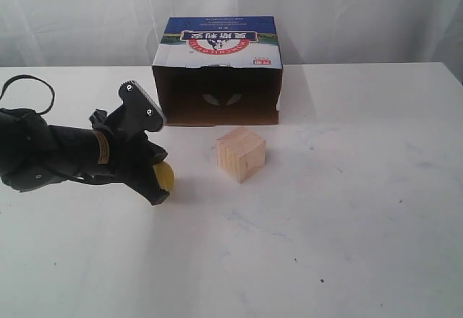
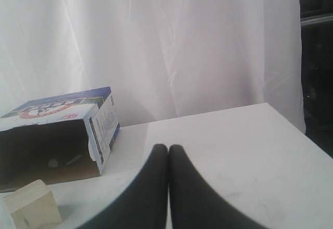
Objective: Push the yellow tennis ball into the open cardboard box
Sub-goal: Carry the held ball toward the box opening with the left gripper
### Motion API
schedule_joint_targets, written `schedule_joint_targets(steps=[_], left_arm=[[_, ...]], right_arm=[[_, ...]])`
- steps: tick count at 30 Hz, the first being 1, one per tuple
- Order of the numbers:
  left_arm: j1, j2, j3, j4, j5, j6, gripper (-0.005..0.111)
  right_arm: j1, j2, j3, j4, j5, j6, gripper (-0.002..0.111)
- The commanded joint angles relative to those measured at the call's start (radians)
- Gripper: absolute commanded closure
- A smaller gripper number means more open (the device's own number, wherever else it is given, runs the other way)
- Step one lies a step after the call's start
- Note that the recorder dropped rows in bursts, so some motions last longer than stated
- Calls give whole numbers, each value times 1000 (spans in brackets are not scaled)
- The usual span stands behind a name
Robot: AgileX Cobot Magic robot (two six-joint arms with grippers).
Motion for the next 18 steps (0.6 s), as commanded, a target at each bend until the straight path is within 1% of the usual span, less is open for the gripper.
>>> schedule_joint_targets(steps=[1, 13, 18], left_arm=[[-4, -6, 6, 18, 98, -13, 107], [-4, -99, 5, 44, 116, 20, 107], [-4, -149, 5, 61, 148, 27, 107]], right_arm=[[0, -5, 1, 1, -6, 3, 108], [0, -5, 1, 1, -6, 3, 108], [0, -5, 1, 1, -6, 3, 108]])
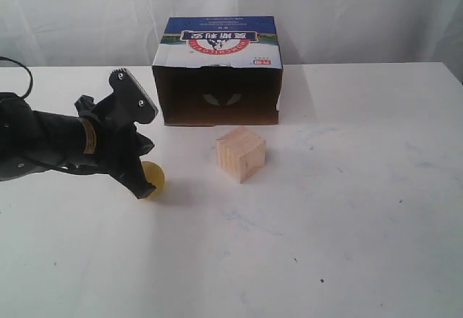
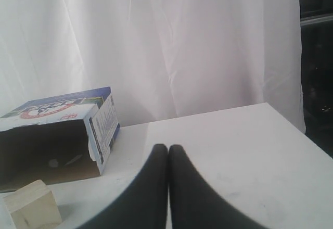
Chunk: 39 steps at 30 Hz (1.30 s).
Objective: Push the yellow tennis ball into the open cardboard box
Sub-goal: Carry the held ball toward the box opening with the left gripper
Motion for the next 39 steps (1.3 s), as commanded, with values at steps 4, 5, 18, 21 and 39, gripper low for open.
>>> schedule_joint_targets(steps=[4, 5, 18, 21, 39], left_arm=[[-4, -118, 9, 55, 148, 5, 107], [-4, -133, 15, 60, 171, -6, 107], [28, -12, 77, 59, 60, 8, 107], [34, 51, 77, 59, 68, 8, 107], [-6, 161, -79, 65, -3, -38, 107]], right_arm=[[0, -5, 1, 1, -6, 3, 108], [0, -5, 1, 1, -6, 3, 108], [0, -5, 1, 1, -6, 3, 108], [0, -5, 1, 1, -6, 3, 108], [0, -5, 1, 1, -6, 3, 108]])
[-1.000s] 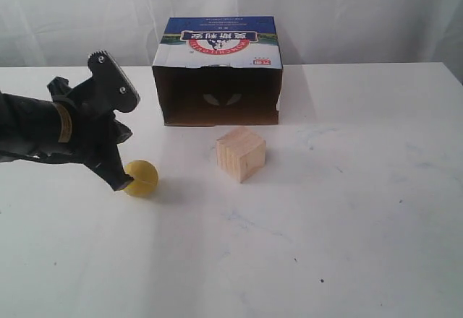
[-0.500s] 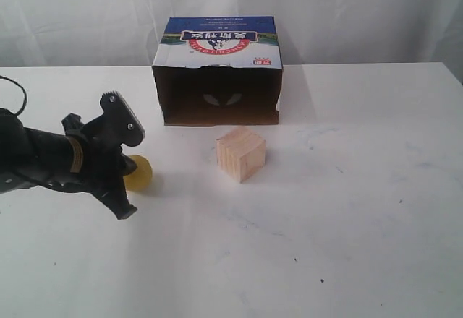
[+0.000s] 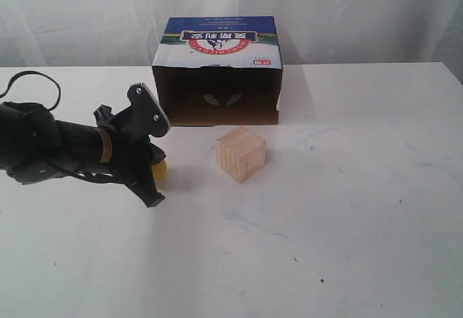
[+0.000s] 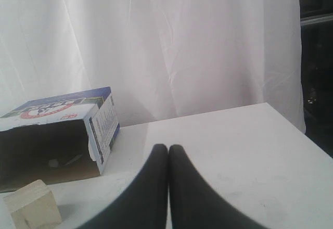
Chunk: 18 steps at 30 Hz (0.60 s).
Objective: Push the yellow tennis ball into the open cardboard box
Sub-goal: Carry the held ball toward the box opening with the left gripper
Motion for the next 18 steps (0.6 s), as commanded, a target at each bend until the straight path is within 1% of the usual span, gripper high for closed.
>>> schedule_joint_targets(steps=[1, 7, 12, 14, 16, 18], left_arm=[[-3, 49, -43, 19, 44, -41, 107], [-3, 45, -95, 50, 49, -41, 107], [-3, -32, -122, 85, 64, -42, 107], [-3, -74, -120, 102, 104, -42, 107], [0, -113, -107, 127, 179, -42, 107], [15, -136, -85, 138, 237, -42, 107]], right_arm=[[0, -5, 1, 1, -6, 3, 108], [0, -5, 1, 1, -6, 8, 108], [0, -5, 1, 1, -6, 23, 108], [0, -5, 1, 1, -6, 23, 108], [0, -5, 1, 1, -6, 23, 108], [0, -5, 1, 1, -6, 23, 108]])
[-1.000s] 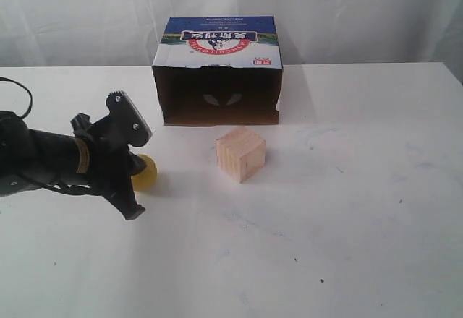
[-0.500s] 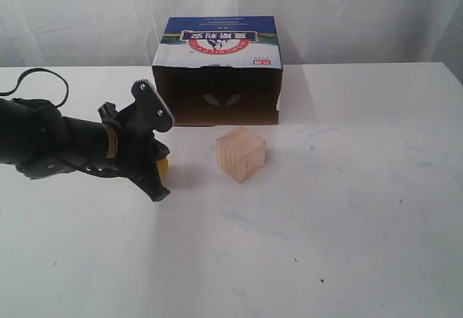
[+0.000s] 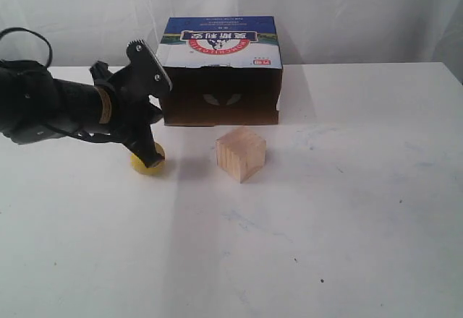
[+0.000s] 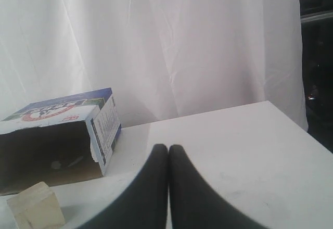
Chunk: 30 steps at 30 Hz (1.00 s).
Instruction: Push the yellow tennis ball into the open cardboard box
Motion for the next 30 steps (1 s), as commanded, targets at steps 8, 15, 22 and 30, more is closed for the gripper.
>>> schedule_joint_targets(steps=[8, 15, 22, 30], left_arm=[[110, 70, 73, 36, -30, 10, 107], [52, 172, 13, 16, -33, 10, 107], [46, 184, -27, 8, -25, 10, 107], [25, 224, -66, 8, -29, 8, 107]], right_arm=[[0, -5, 1, 1, -6, 5, 108], [0, -5, 1, 1, -6, 5, 108], [0, -5, 1, 1, -6, 5, 108], [0, -5, 1, 1, -6, 5, 108]])
